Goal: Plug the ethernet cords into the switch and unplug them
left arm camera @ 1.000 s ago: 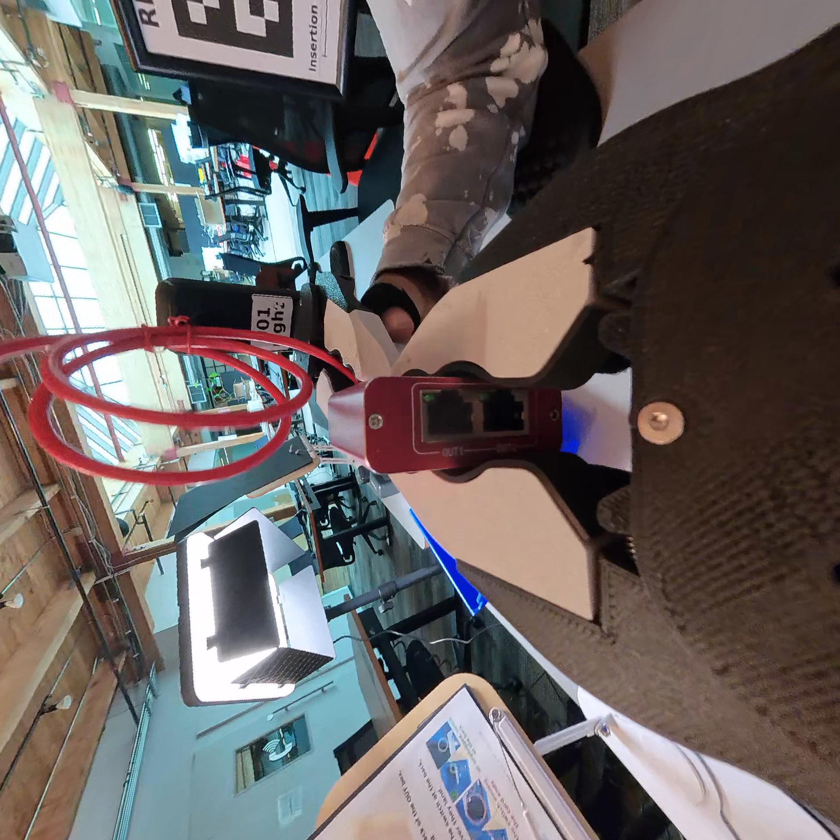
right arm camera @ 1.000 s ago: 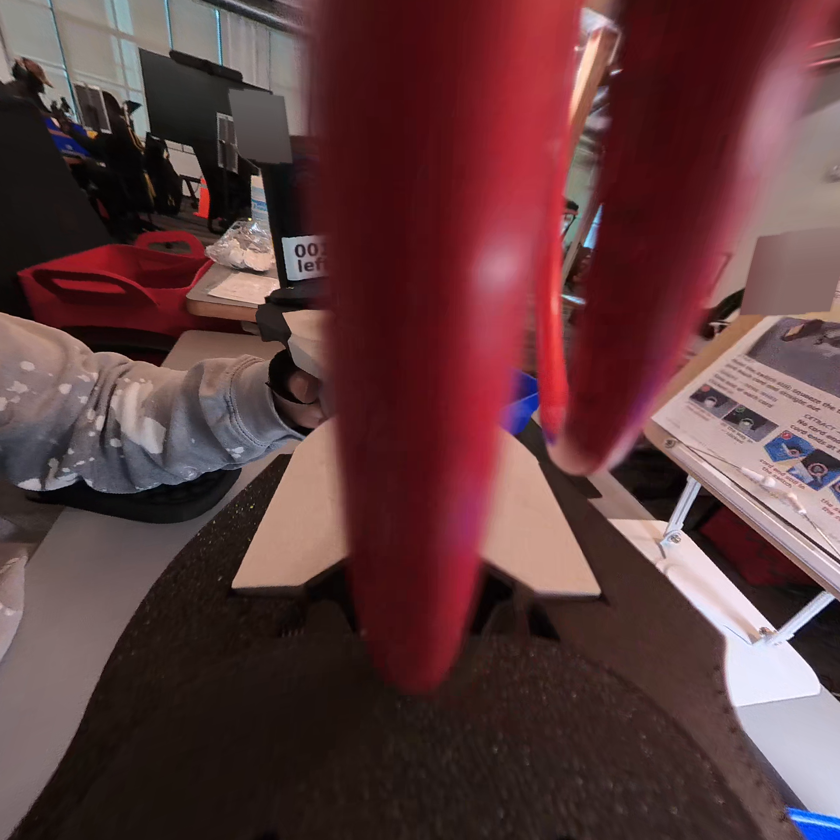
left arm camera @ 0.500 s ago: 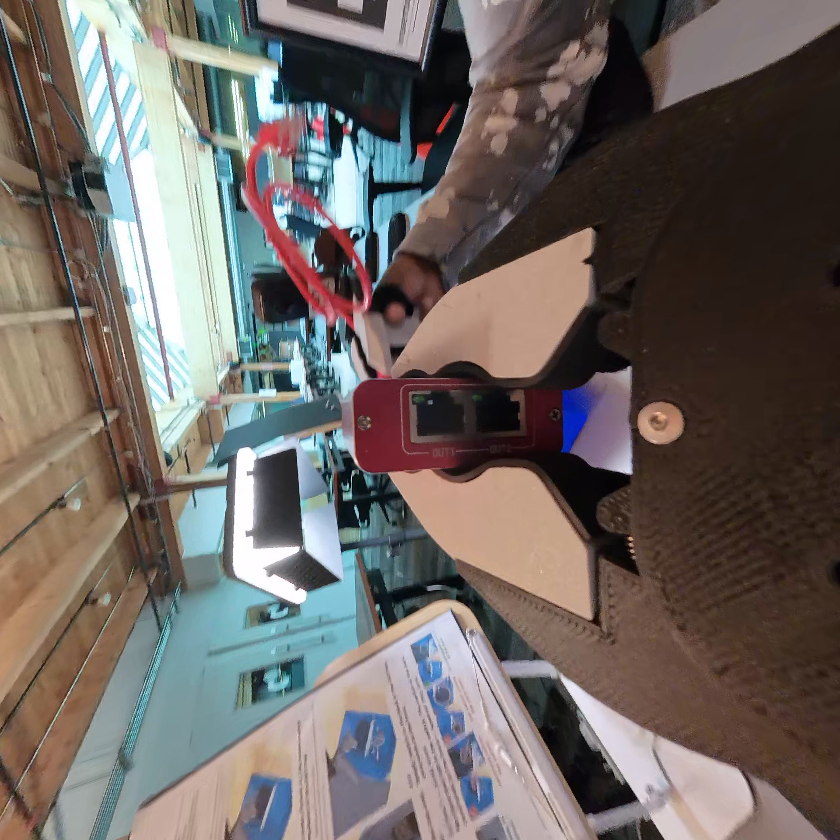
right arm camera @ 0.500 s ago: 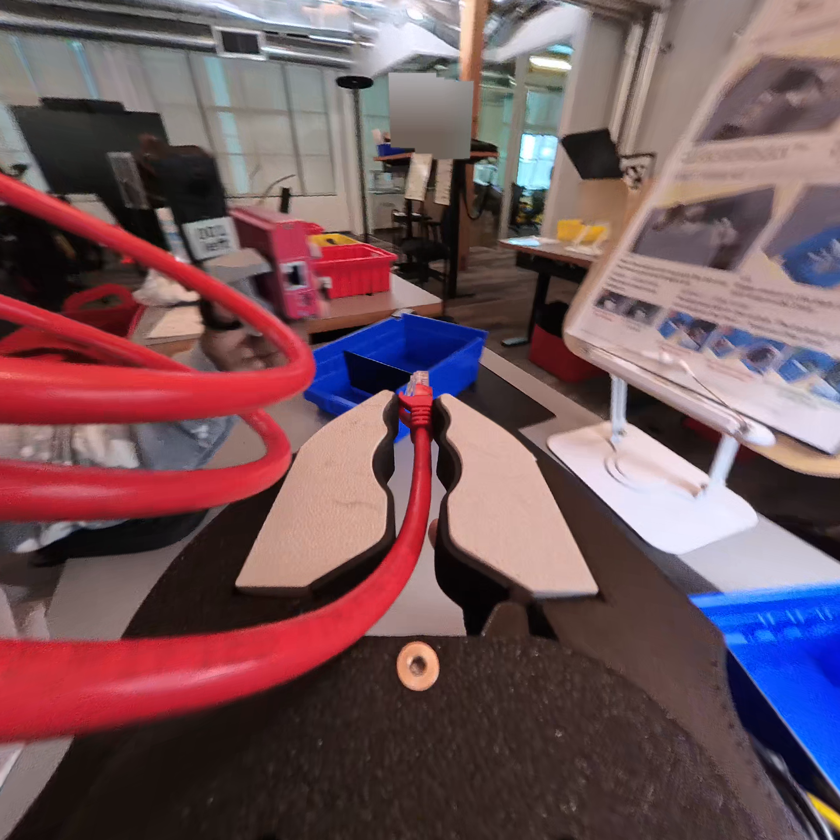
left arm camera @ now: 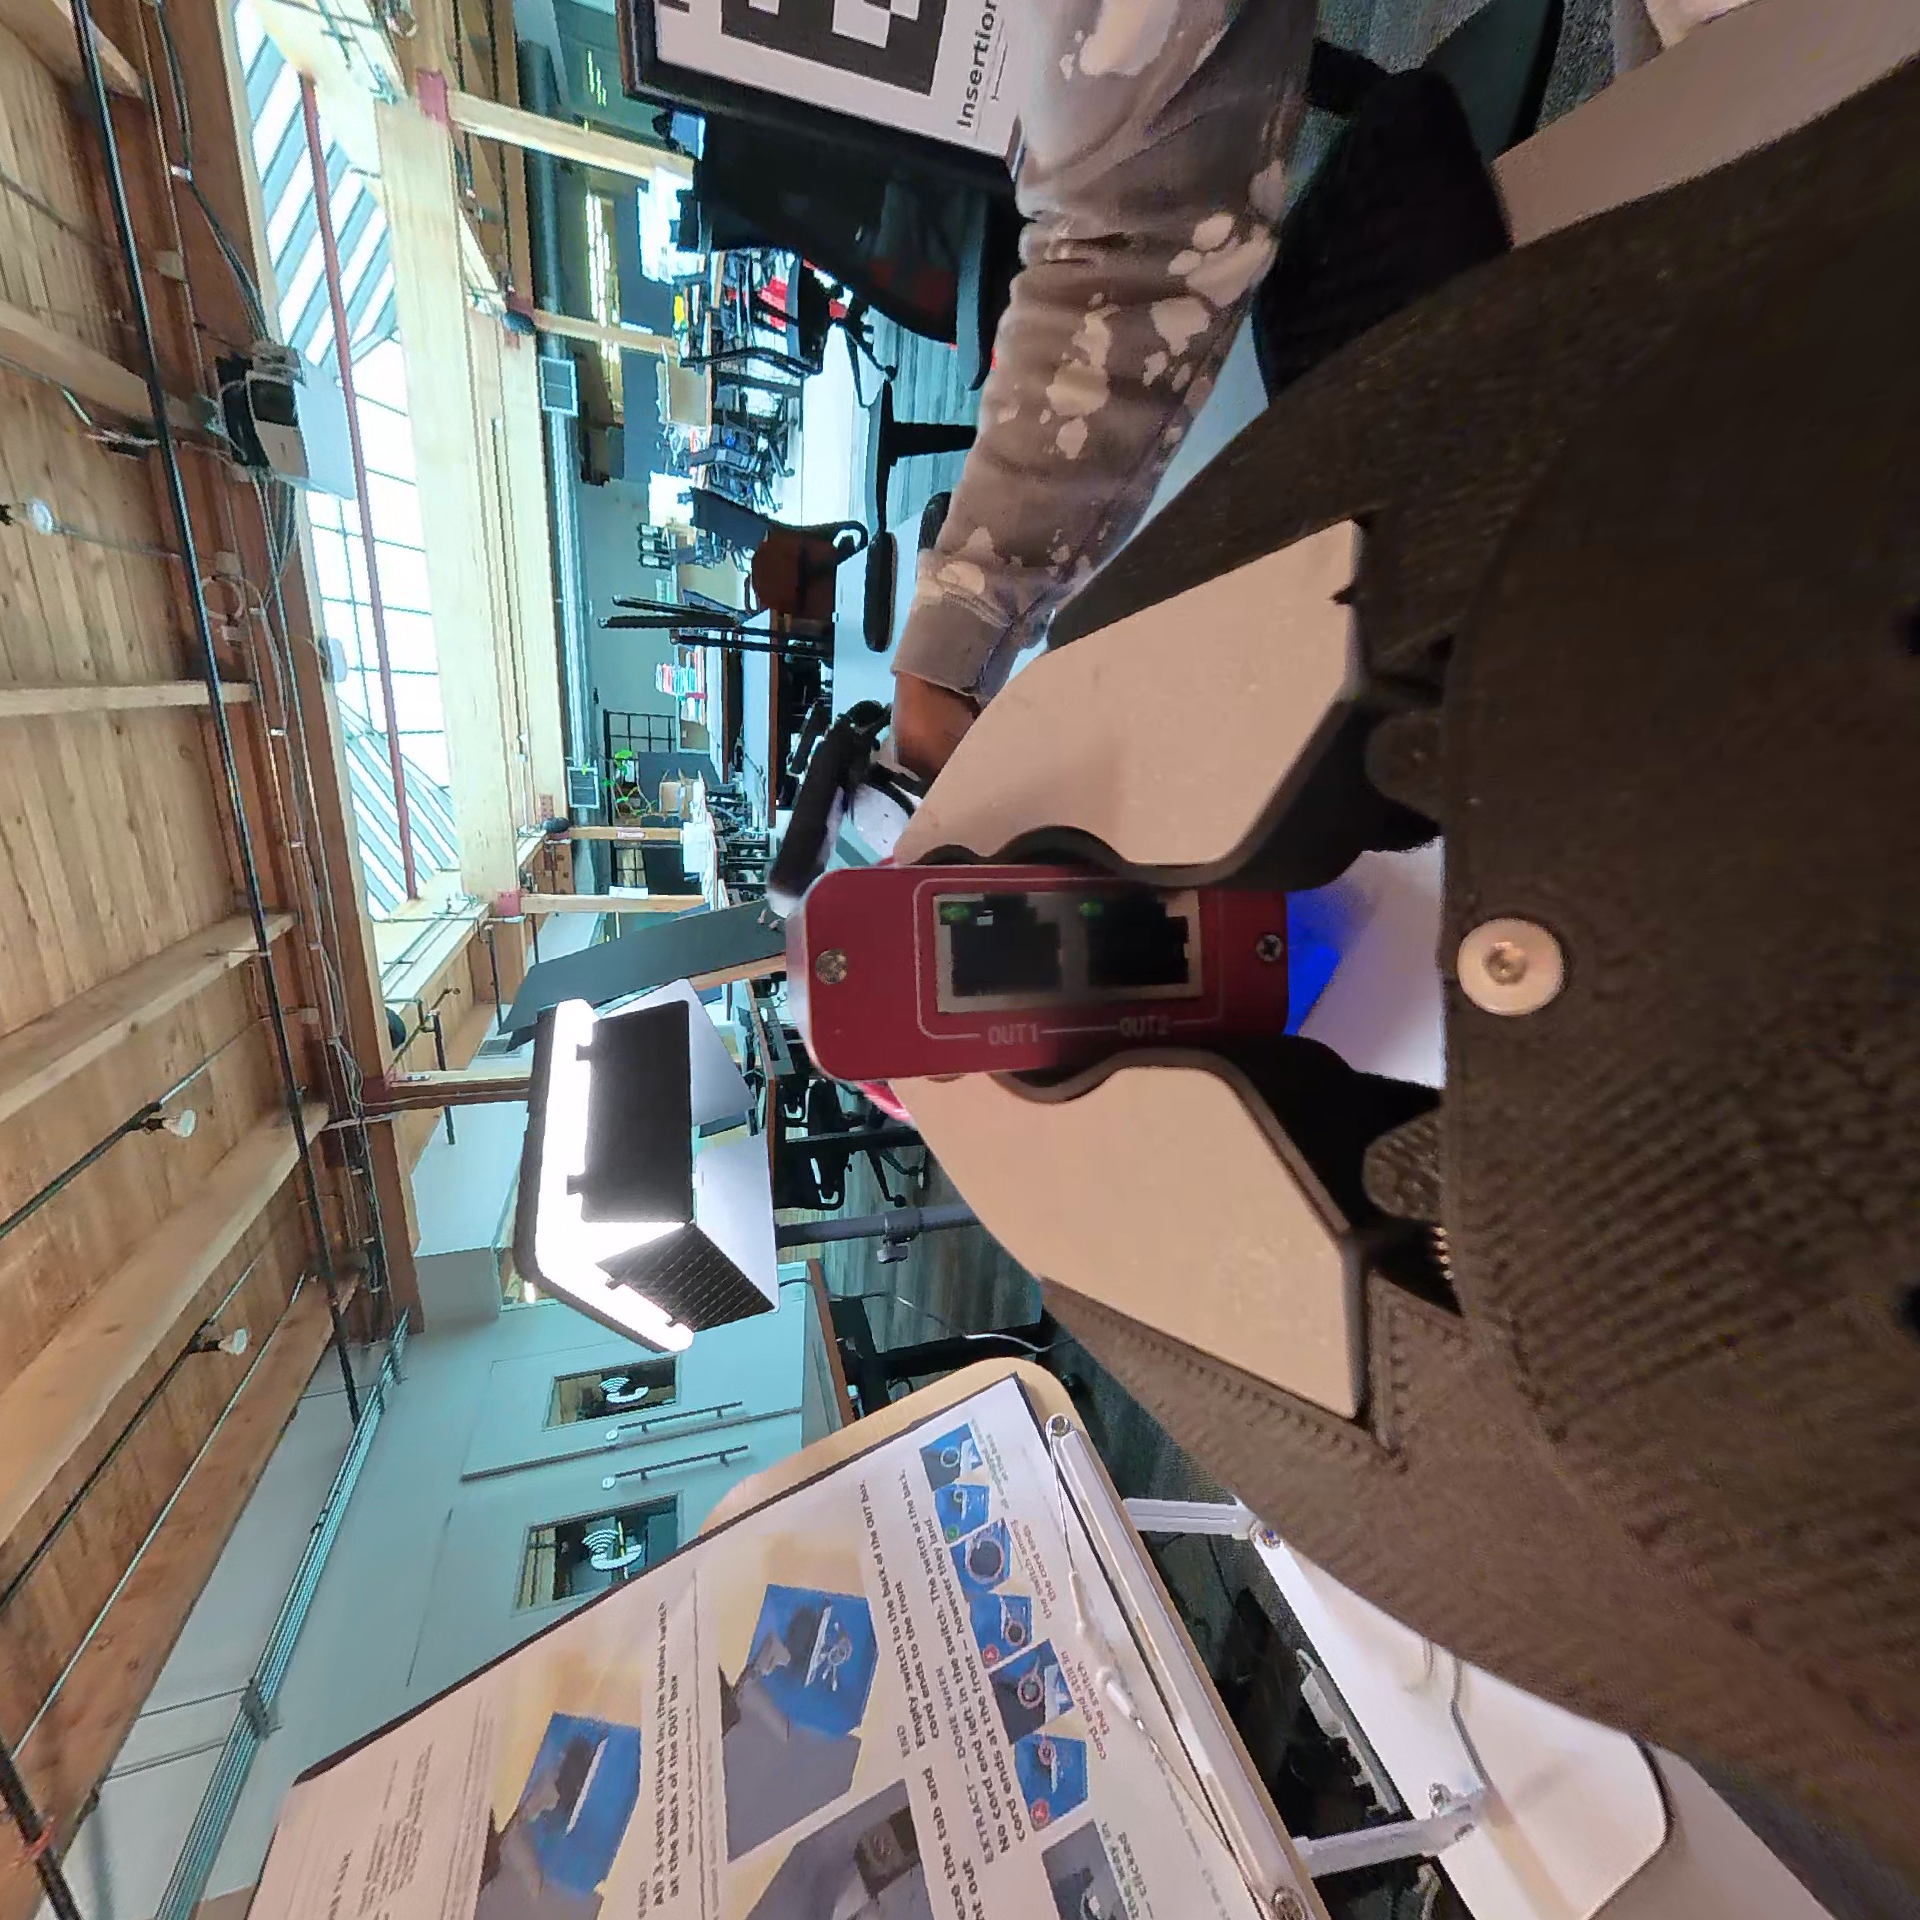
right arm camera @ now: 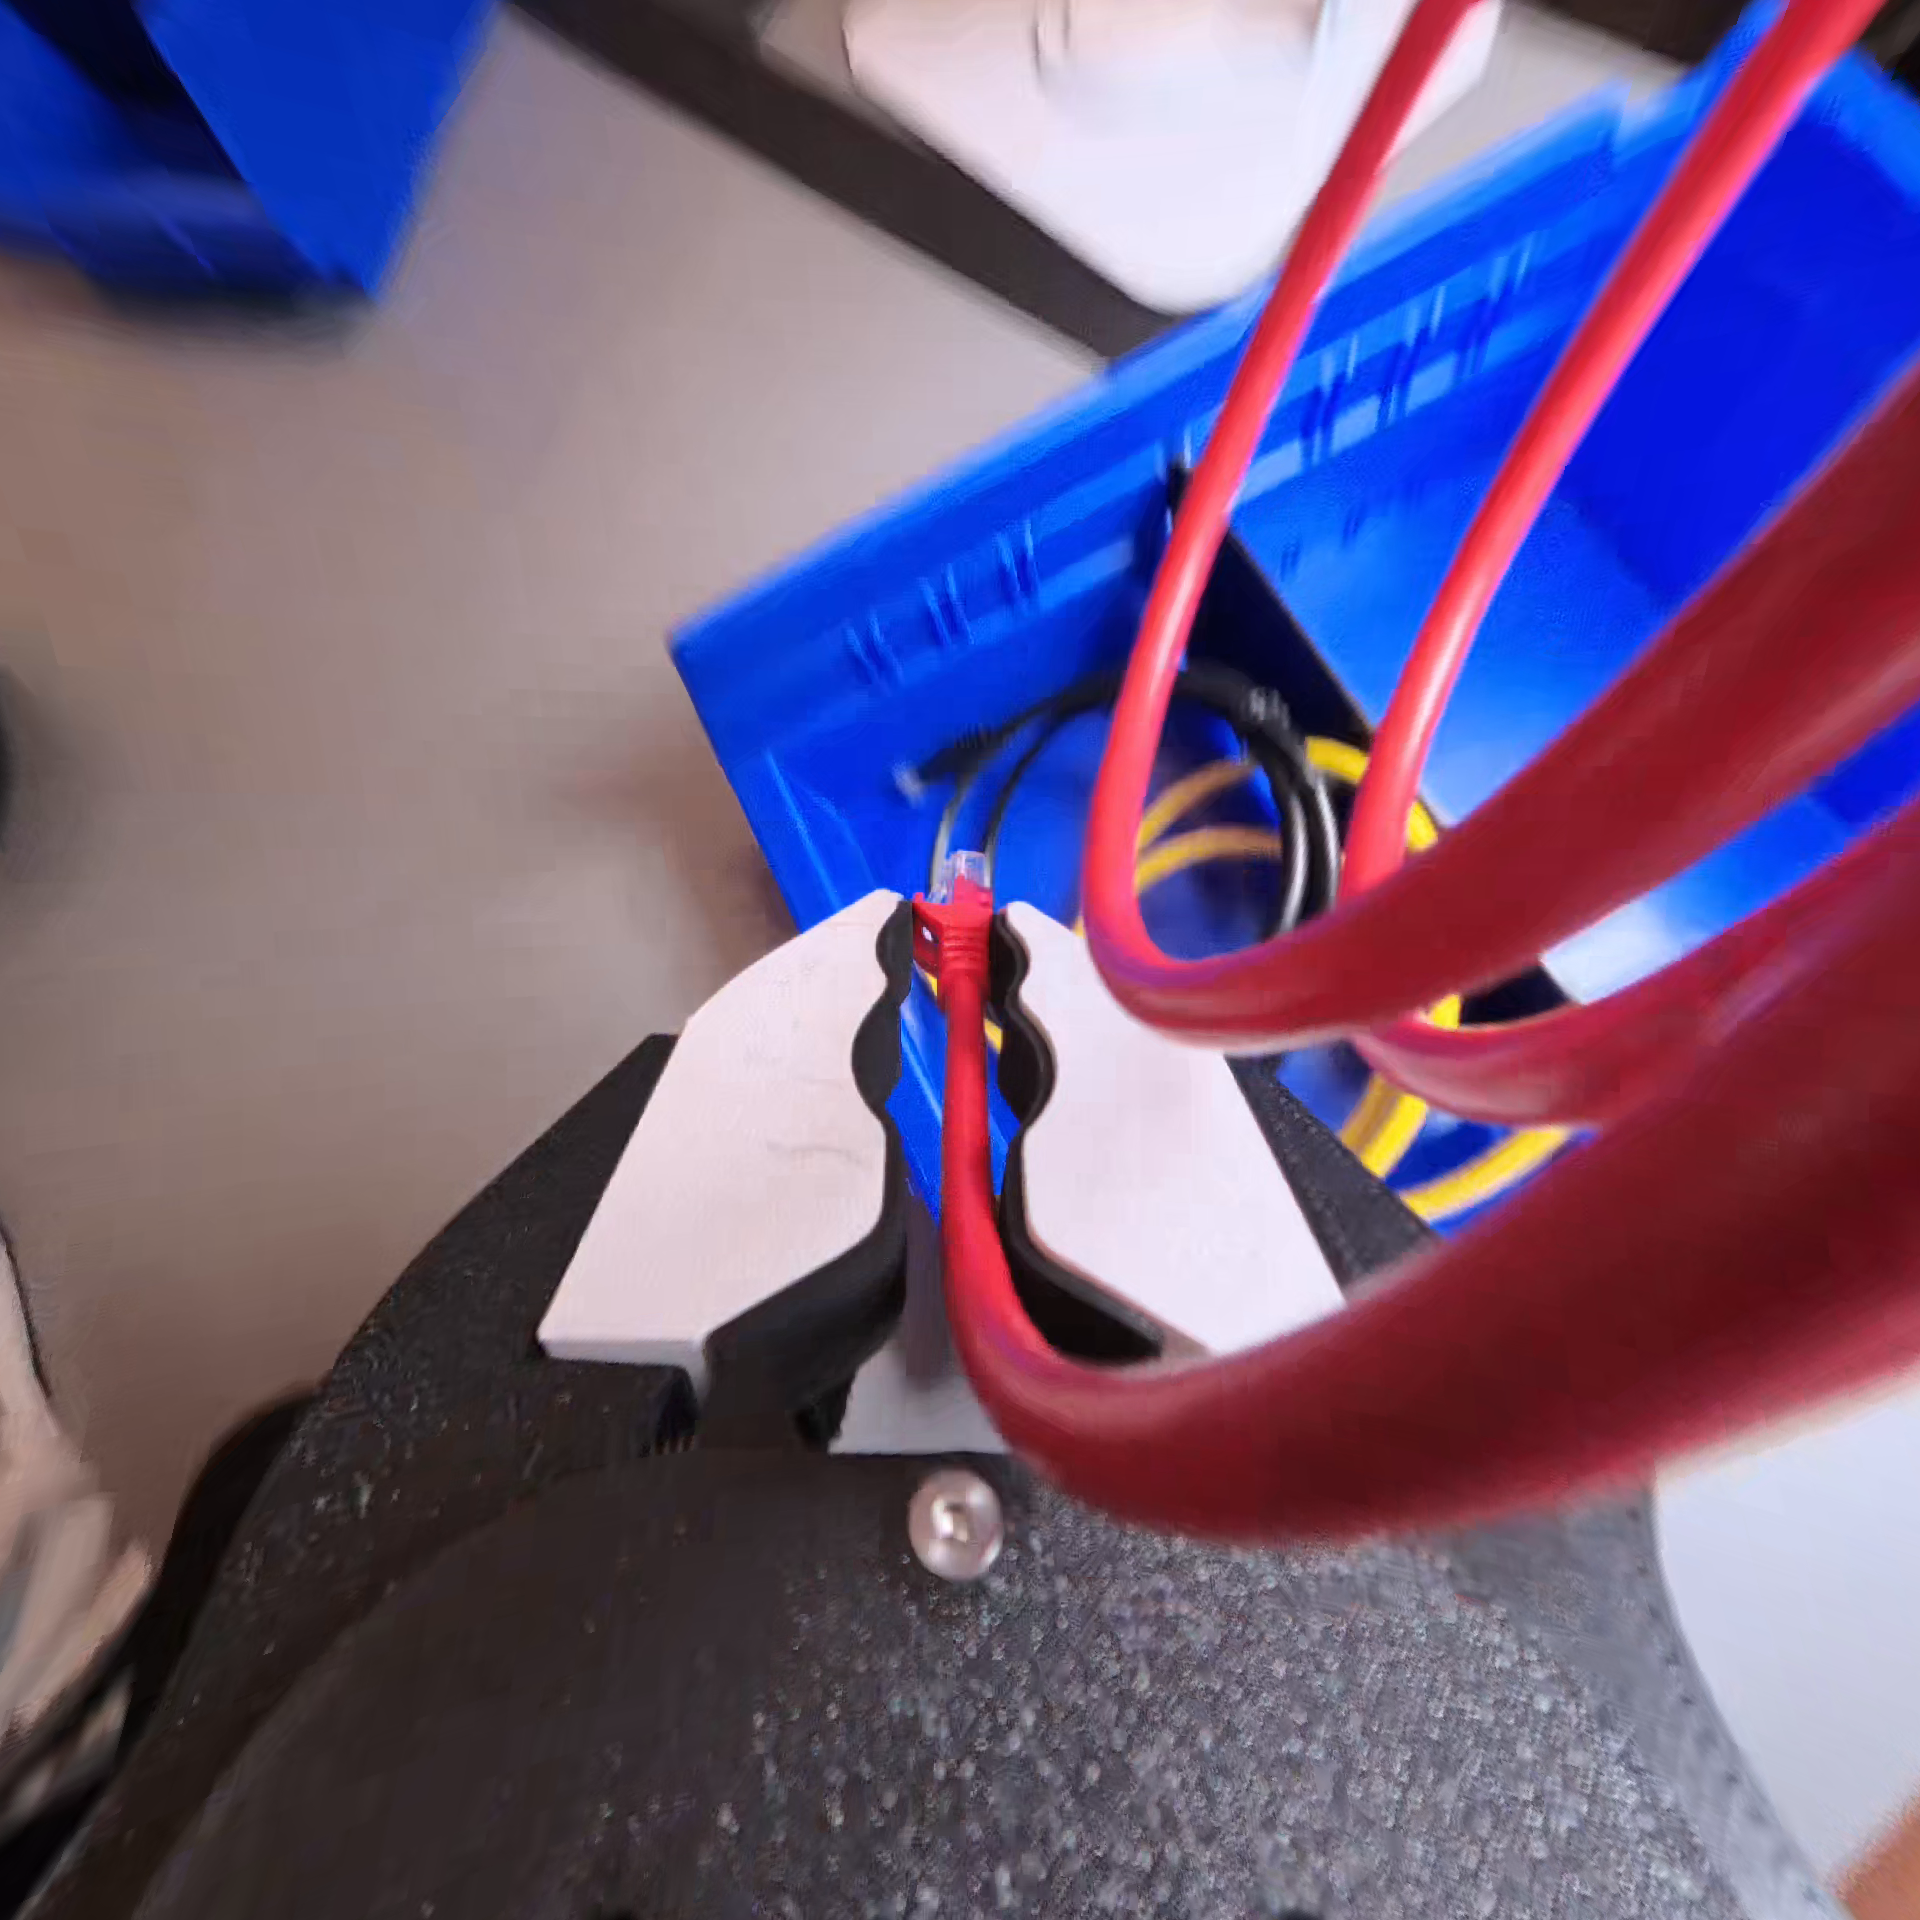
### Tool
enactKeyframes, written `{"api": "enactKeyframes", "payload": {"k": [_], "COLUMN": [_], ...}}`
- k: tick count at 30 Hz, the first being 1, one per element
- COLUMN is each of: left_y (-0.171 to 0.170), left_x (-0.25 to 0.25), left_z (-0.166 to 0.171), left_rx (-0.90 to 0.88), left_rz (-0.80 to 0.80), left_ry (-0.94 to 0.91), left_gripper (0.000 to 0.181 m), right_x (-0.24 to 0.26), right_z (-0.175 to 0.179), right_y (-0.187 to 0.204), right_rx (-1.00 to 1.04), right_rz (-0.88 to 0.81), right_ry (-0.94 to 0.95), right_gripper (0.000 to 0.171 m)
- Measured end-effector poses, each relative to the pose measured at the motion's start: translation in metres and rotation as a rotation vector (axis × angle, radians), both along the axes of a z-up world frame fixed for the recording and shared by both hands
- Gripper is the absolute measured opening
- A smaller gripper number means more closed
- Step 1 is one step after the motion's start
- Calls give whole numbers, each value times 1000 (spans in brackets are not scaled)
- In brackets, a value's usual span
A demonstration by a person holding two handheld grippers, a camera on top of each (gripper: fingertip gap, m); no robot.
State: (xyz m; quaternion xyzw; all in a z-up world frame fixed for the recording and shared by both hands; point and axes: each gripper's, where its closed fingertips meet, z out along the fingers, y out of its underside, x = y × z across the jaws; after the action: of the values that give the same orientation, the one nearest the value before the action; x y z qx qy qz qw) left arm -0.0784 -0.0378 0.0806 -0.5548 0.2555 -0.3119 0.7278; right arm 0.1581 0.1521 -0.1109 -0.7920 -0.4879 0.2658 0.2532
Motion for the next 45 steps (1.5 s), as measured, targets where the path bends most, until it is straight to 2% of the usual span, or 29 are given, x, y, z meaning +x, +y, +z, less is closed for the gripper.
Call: {"api": "enactKeyframes", "payload": {"k": [5,9,14,18,20,23,28,32,34,38,42,45], "left_y": [-6,-9,-9,-10,-10,-8,-3,1,3,19,37,41], "left_x": [-8,-11,-9,-7,-8,-7,-3,5,11,21,37,57], "left_z": [9,11,11,11,10,6,-1,-9,-15,-38,-58,-74], "left_rx": [29,39,40,41,39,13,-7,-29,-43,-165,-343,-456], "left_rz": [16,20,16,14,14,-5,-9,-20,-35,-16,-47,-134], "left_ry": [-3,-6,-2,10,12,11,28,49,69,117,5,-66], "left_gripper": [30,30,30,30,30,30,29,30,30,30,29,29], "right_x": [48,59,73,85,80,67,31,-2,-32,-98,-137,-157], "right_z": [-40,-28,-19,-19,-11,4,28,35,43,85,104,108], "right_y": [-24,-49,-36,8,34,58,79,78,55,-26,-100,-135], "right_rx": [-117,-175,-240,-172,-82,12,252,430,462,628,906,1128], "right_rz": [187,343,294,169,101,51,23,21,86,269,396,451], "right_ry": [-419,-550,-717,-826,-805,-737,-569,-426,-271,36,44,7], "right_gripper": [14,14,14,17,35,47,49,44,43,49,69,79]}}
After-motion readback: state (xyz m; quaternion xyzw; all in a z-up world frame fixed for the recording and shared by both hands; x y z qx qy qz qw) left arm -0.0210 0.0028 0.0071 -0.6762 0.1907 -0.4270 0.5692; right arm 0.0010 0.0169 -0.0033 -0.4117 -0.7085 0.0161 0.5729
